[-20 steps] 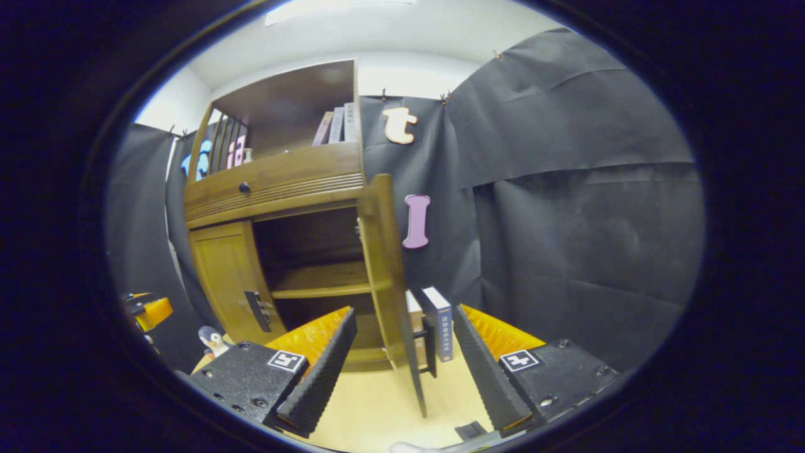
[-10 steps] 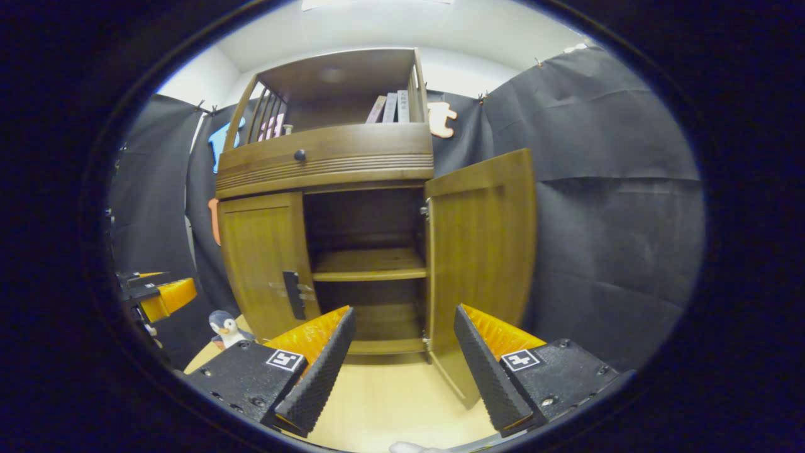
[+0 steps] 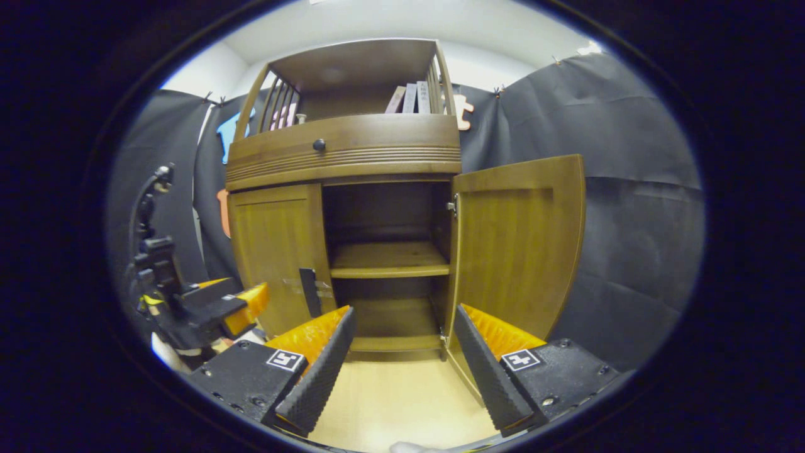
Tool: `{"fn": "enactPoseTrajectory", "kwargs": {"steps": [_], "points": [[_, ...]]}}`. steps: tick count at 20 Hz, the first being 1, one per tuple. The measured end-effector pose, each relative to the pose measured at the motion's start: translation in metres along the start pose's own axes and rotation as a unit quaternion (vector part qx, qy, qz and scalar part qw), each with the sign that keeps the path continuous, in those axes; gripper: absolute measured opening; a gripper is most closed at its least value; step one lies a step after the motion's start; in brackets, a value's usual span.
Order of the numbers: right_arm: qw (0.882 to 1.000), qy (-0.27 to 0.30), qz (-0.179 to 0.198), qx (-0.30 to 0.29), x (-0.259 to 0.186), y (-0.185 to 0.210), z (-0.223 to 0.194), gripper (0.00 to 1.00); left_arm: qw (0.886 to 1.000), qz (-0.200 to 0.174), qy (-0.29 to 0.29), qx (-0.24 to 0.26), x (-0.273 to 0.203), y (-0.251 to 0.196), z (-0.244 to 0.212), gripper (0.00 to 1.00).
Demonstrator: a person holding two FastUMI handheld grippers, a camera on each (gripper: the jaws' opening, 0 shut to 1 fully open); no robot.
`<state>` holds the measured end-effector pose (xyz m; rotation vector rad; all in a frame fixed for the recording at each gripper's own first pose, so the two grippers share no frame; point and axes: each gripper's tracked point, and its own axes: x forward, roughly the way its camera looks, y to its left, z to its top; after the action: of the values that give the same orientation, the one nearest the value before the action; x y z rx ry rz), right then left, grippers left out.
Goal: Open the right door of the double-door shoe cabinet with the right hand, and open the left door with the left hand.
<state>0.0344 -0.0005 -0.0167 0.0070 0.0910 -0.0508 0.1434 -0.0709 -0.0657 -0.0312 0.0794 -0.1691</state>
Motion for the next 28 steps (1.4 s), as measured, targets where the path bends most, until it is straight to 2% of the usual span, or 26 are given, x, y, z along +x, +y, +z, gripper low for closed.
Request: {"fn": "enactPoseTrajectory", "kwargs": {"steps": [6,7,8,9,11,12,18,19,20,21,25,28], "points": [[0.999,0.016,-0.031,-0.023,-0.015,-0.02,-0.004,0.99,1.0,0.0,0.003,-0.004,0.076,-0.014,-0.023,0.96],[0.999,0.02,-0.037,-0.025,-0.016,-0.025,-0.007,0.99,1.0,0.001,0.008,-0.006,0.089,-0.018,-0.029,0.88],[0.998,0.026,-0.045,-0.029,-0.017,-0.032,-0.01,0.99,1.0,0.0,0.008,-0.008,0.101,-0.021,-0.033,0.96],[0.998,0.031,-0.051,-0.03,-0.019,-0.036,-0.013,0.99,1.0,0.003,0.022,-0.004,0.109,-0.023,-0.04,0.96],[0.997,0.04,-0.057,-0.03,-0.02,-0.042,-0.016,0.99,1.0,0.001,0.028,-0.001,0.12,-0.029,-0.047,0.73],[0.997,0.042,-0.057,-0.03,-0.02,-0.044,-0.017,0.99,1.0,-0.001,0.023,0.005,0.125,-0.031,-0.046,0.86],[0.997,0.049,-0.056,-0.034,-0.025,-0.048,-0.022,1.0,0.999,0.007,0.028,0.025,0.133,-0.032,-0.052,0.37],[0.997,0.049,-0.055,-0.033,-0.026,-0.047,-0.023,1.0,0.999,0.008,0.024,0.023,0.14,-0.031,-0.053,0.37],[0.997,0.05,-0.053,-0.031,-0.027,-0.048,-0.022,0.99,0.999,0.006,0.025,0.02,0.136,-0.03,-0.05,0.17],[0.997,0.049,-0.051,-0.028,-0.029,-0.047,-0.022,0.99,1.0,0.0,0.03,0.011,0.132,-0.03,-0.051,0.28],[0.998,0.045,-0.041,-0.027,-0.035,-0.042,-0.02,1.0,0.999,-0.012,0.043,0.006,0.12,-0.029,-0.054,0.14],[0.998,0.046,-0.033,-0.024,-0.042,-0.037,-0.023,1.0,0.999,-0.019,0.036,0.006,0.098,-0.029,-0.053,0.13]]}}
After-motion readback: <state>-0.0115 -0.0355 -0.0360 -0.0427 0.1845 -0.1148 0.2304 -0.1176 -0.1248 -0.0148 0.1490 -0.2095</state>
